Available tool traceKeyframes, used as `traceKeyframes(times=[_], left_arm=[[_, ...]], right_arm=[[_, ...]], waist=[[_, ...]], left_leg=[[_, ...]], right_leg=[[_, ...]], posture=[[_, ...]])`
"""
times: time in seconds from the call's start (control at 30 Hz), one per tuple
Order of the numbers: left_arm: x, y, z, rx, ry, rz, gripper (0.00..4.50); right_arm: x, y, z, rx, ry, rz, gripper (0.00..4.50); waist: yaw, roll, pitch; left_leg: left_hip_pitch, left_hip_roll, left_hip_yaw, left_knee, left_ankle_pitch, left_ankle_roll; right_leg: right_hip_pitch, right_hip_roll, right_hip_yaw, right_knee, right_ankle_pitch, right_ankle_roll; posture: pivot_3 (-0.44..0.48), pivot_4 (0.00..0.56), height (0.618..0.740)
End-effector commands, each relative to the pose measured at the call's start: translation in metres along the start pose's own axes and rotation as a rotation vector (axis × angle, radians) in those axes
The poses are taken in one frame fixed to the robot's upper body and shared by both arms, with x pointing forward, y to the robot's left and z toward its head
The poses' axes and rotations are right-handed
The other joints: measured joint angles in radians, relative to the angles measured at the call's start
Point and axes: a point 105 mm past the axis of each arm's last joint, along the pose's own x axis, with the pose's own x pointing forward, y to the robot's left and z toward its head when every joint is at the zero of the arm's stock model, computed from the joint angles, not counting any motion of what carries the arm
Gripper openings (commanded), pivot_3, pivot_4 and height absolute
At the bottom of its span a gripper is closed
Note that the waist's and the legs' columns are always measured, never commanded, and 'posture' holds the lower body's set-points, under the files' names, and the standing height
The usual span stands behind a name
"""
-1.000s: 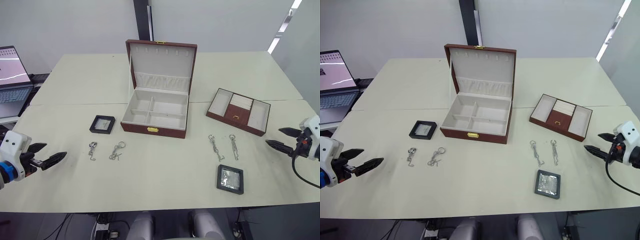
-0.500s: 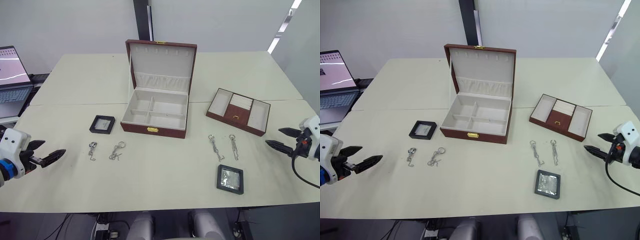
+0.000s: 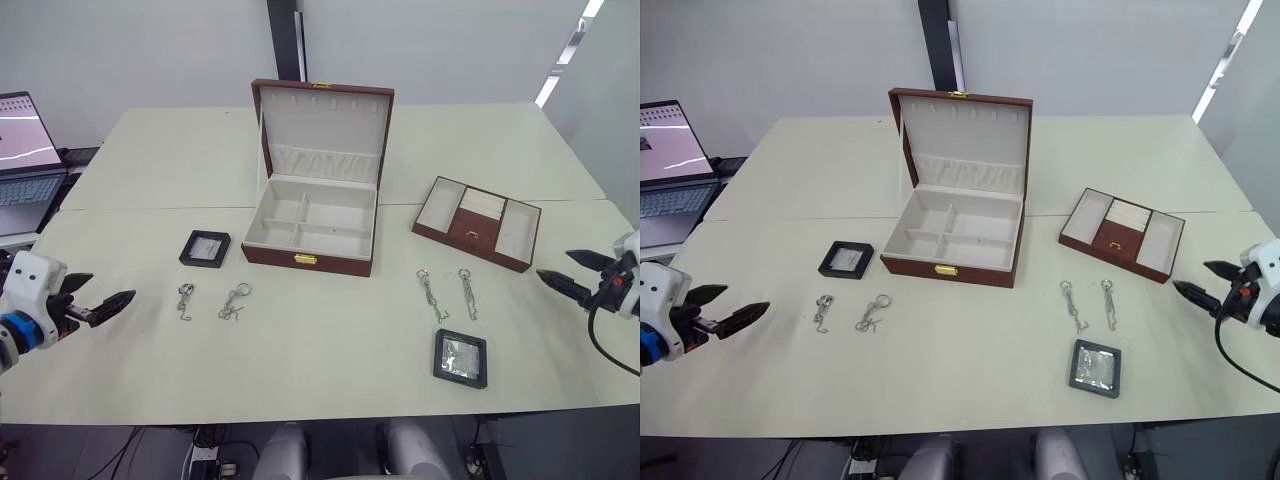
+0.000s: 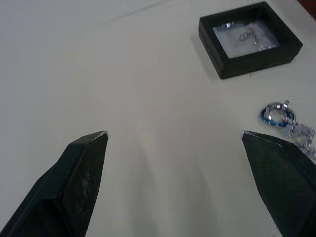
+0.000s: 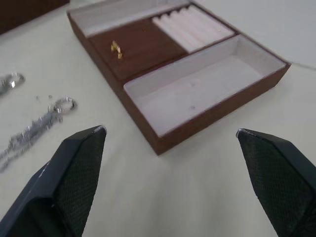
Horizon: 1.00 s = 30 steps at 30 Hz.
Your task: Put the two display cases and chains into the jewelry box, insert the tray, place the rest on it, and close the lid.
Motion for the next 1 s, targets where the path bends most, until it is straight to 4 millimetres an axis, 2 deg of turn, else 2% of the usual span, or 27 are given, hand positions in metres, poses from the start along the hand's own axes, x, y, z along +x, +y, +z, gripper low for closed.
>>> traceKeyframes(times=[0.03, 0.1, 0.2, 0.3, 0.43, 0.7, 0.77, 0.9, 1.0], left_arm=[[0.021, -0.018, 0.03, 0.043, -0.058, -0.063, 4.49], [0.043, -0.031, 0.042, 0.049, -0.082, -0.103, 4.49], [0.073, -0.044, 0.056, 0.079, -0.106, -0.128, 4.49], [0.098, -0.05, 0.062, 0.109, -0.1, -0.114, 3.9], [0.127, -0.067, 0.065, 0.136, -0.088, -0.136, 2.67], [0.139, -0.082, 0.051, 0.148, -0.042, -0.18, 0.13], [0.14, -0.089, 0.048, 0.147, -0.037, -0.214, 0.0], [0.139, -0.105, 0.047, 0.148, -0.047, -0.284, 0.0], [0.136, -0.117, 0.044, 0.151, -0.04, -0.341, 0.0]], right_arm=[[0.02, 0.03, 0.041, -0.018, -0.139, 0.058, 4.49], [0.043, 0.051, 0.047, -0.037, -0.15, 0.089, 4.49], [0.073, 0.065, 0.048, -0.08, -0.132, 0.069, 4.49], [0.096, 0.073, 0.044, -0.118, -0.084, 0.037, 3.89], [0.124, 0.092, 0.034, -0.159, -0.025, 0.06, 2.52], [0.157, 0.128, 0.025, -0.151, 0.01, 0.125, 0.47], [0.167, 0.138, 0.025, -0.135, 0.013, 0.145, 0.02], [0.181, 0.163, 0.025, -0.135, 0.005, 0.229, 0.02], [0.184, 0.172, 0.026, -0.135, -0.001, 0.262, 0.02]], waist=[[0.0, 0.0, 0.0], [0.0, 0.0, 0.0], [0.001, 0.0, 0.0], [0.0, 0.0, -0.001], [-0.002, -0.001, -0.001], [-0.019, -0.001, -0.001], [-0.019, -0.001, -0.001], [-0.02, 0.0, -0.001], [-0.02, 0.0, -0.001]], left_leg=[[0.0, 0.0, 0.0, 0.0, 0.0, 0.0], [0.0, 0.0, 0.0, 0.0, 0.0, 0.0], [0.0, -0.002, 0.0, 0.0, 0.0, 0.0], [-0.003, -0.005, 0.0, 0.001, 0.0, 0.0], [-0.006, -0.005, 0.0, 0.001, 0.0, -0.001], [-0.007, -0.005, 0.0, 0.001, 0.001, -0.002], [-0.007, -0.005, -0.001, 0.002, 0.001, -0.002], [-0.007, -0.005, -0.001, 0.002, 0.001, -0.002], [-0.007, -0.005, -0.001, 0.002, 0.002, -0.004]], right_leg=[[0.0, 0.0, 0.0, 0.0, 0.0, 0.0], [0.0, 0.0, 0.0, 0.0, 0.0, 0.0], [0.0, 0.001, 0.0, 0.0, 0.0, 0.0], [-0.003, 0.001, 0.0, 0.0, 0.001, 0.0], [-0.006, 0.001, 0.0, 0.0, 0.001, 0.0], [-0.008, 0.001, 0.0, 0.0, 0.001, 0.0], [-0.008, 0.001, 0.0, 0.001, 0.001, 0.0], [-0.008, 0.001, 0.0, 0.002, 0.001, -0.001], [-0.008, 0.001, -0.001, 0.001, 0.001, -0.001]], posture=[[0.0, 0.15, 0.74], [0.0, 0.15, 0.74], [0.0, 0.15, 0.74], [0.0, 0.15, 0.74], [0.0, 0.15, 0.74], [0.0, 0.15, 0.74], [0.0, 0.15, 0.74], [0.0, 0.15, 0.74], [0.0, 0.15, 0.74]])
